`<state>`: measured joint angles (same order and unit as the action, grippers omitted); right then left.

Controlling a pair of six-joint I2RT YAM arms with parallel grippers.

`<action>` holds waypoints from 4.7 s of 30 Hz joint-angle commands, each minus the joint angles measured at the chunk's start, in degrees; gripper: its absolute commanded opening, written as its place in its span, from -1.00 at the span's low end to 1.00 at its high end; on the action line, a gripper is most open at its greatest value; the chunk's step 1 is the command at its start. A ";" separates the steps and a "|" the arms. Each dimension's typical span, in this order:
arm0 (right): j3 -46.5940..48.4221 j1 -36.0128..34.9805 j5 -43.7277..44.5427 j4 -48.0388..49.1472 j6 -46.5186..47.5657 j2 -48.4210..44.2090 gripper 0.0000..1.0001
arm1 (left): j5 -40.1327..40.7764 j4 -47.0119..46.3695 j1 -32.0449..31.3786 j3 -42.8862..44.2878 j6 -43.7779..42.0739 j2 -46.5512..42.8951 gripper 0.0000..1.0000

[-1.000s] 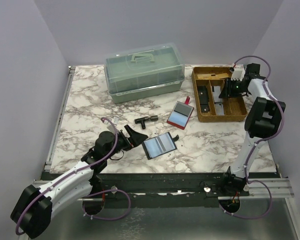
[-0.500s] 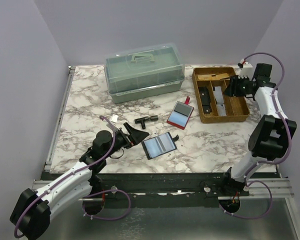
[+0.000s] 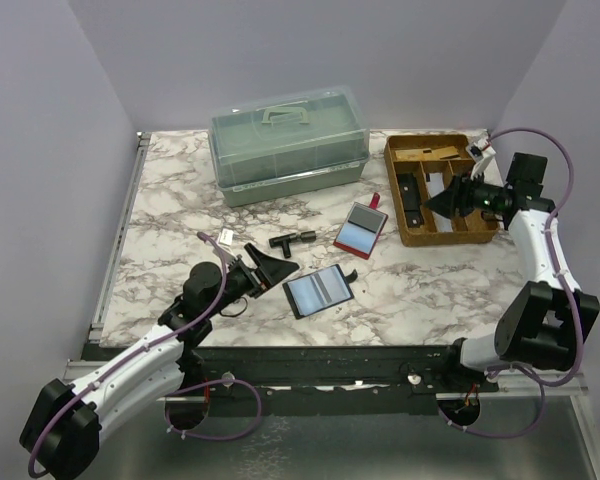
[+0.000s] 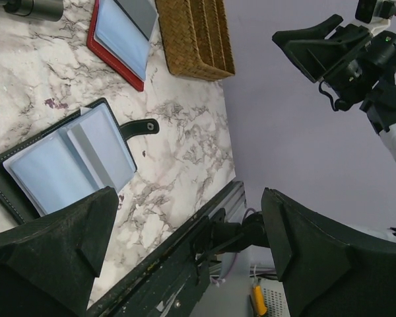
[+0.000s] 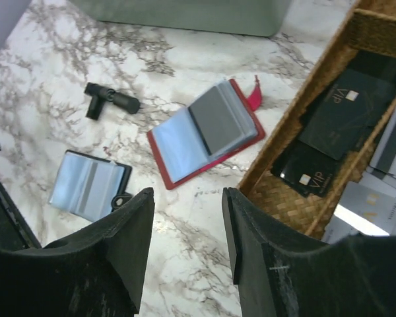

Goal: Take the credit cards out of the card holder
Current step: Place the credit card in the storage box, then reset both arms

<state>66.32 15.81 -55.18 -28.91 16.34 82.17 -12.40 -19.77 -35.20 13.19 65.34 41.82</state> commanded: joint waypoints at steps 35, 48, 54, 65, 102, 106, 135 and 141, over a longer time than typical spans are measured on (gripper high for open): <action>-0.53 1.46 16.03 4.53 -22.94 -33.92 1.00 | 23.76 56.75 1.71 42.69 -32.48 -5.39 0.97; -2.48 1.44 19.31 4.83 -29.56 -34.63 0.99 | 19.32 56.06 1.72 37.20 -28.13 -11.15 0.98; -4.29 1.43 19.05 7.55 -31.34 -34.82 0.99 | 19.31 56.06 1.71 35.88 -26.73 -13.60 0.98; -5.94 1.41 18.81 7.94 -30.22 -36.78 1.00 | 18.82 56.07 1.71 33.57 -24.73 -16.92 0.97; -5.61 1.43 17.44 6.32 -31.26 -39.54 0.99 | 18.51 56.24 1.71 31.80 -24.20 -20.30 0.97; -5.40 1.41 17.98 6.23 -31.65 -39.49 1.00 | 18.56 56.24 1.71 32.06 -24.42 -19.94 0.97; -5.89 1.41 18.70 6.95 -32.97 -39.10 0.99 | 18.91 56.23 1.74 32.40 -25.13 -19.22 0.97; -6.03 1.43 19.65 7.28 -33.51 -39.11 1.00 | 19.12 56.16 1.72 32.20 -25.28 -19.49 0.98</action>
<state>60.25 16.99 -37.36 -22.13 -16.14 43.11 6.94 36.14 -33.71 45.41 40.84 22.33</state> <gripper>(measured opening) 0.996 0.987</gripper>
